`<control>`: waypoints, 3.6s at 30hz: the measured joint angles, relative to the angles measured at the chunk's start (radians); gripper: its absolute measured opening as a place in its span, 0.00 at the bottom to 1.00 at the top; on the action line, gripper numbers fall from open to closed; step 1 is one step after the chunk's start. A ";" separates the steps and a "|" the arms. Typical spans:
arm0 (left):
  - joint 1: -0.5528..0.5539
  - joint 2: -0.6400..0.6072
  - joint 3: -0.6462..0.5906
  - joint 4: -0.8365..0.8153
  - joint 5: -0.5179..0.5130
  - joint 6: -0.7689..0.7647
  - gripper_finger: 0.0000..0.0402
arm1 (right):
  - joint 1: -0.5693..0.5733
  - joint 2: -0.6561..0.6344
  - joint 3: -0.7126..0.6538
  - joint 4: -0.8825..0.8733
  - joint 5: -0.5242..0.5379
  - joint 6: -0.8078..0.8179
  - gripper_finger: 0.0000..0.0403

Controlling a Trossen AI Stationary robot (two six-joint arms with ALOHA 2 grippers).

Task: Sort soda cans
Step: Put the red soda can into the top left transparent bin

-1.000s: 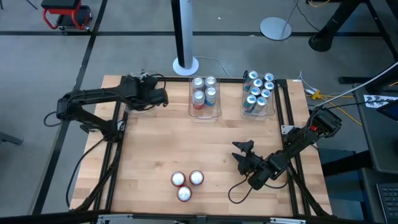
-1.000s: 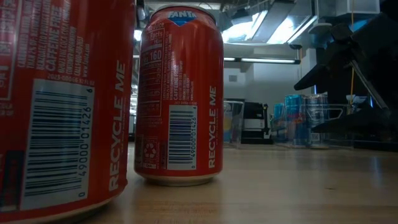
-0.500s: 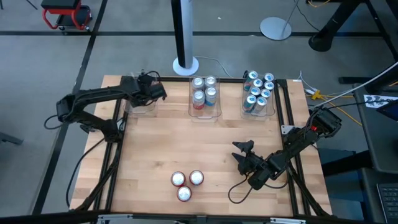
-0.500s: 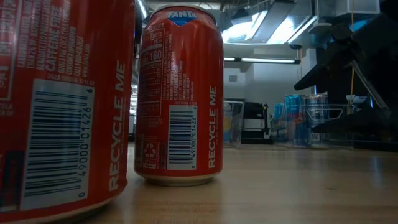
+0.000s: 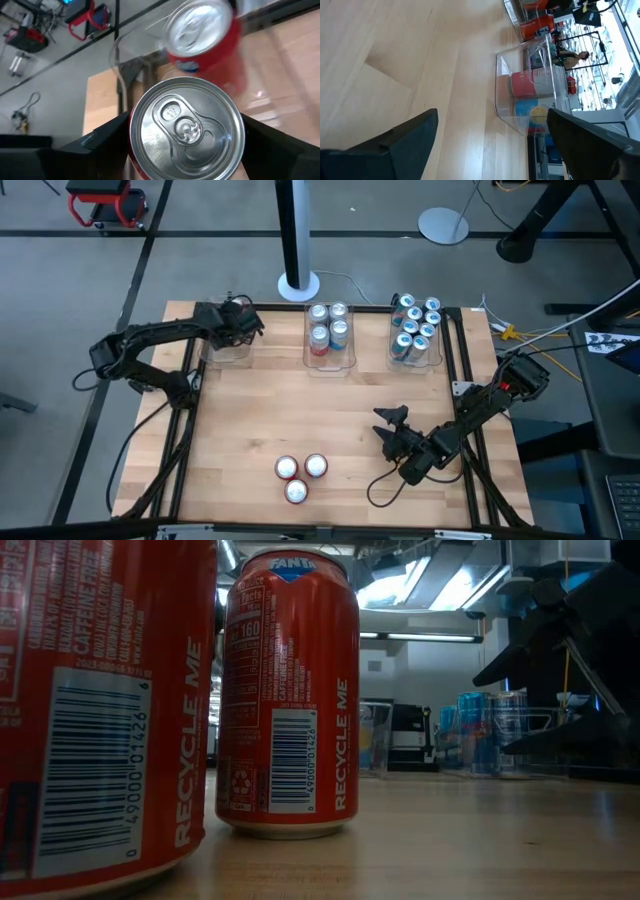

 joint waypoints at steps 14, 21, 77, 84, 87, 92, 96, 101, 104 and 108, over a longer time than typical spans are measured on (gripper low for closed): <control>0.160 0.000 -0.006 0.100 0.086 0.089 0.74 | 0.000 0.000 0.000 -0.001 -0.001 0.000 0.93; 0.218 0.000 -0.006 0.113 0.133 0.121 0.74 | 0.000 0.000 0.000 -0.002 -0.024 0.000 0.93; -0.007 -0.161 -0.030 0.092 0.448 0.229 0.63 | 0.000 0.000 0.000 0.001 -0.017 0.001 0.93; 0.015 -0.158 -0.129 0.163 0.413 0.209 0.52 | 0.000 0.000 0.000 0.002 -0.017 0.002 0.93; 0.045 -0.158 -0.163 0.209 0.398 0.229 0.50 | 0.000 0.000 0.000 0.002 -0.017 0.002 0.93; 0.093 -0.158 -0.197 0.251 0.335 0.247 0.47 | 0.000 0.000 0.000 0.002 -0.017 0.003 0.93; 0.128 -0.158 -0.208 0.261 0.312 0.263 0.47 | 0.000 0.000 0.000 0.002 -0.017 0.003 0.93; 0.173 -0.158 -0.235 0.317 0.309 0.298 0.47 | 0.000 0.000 0.000 0.002 -0.017 0.002 0.93; 0.204 -0.158 -0.250 0.349 0.306 0.320 0.47 | 0.000 0.000 0.000 0.002 -0.017 0.001 0.93; 0.234 -0.158 -0.275 0.389 0.299 0.327 0.47 | 0.000 0.000 0.000 0.002 -0.017 0.001 0.93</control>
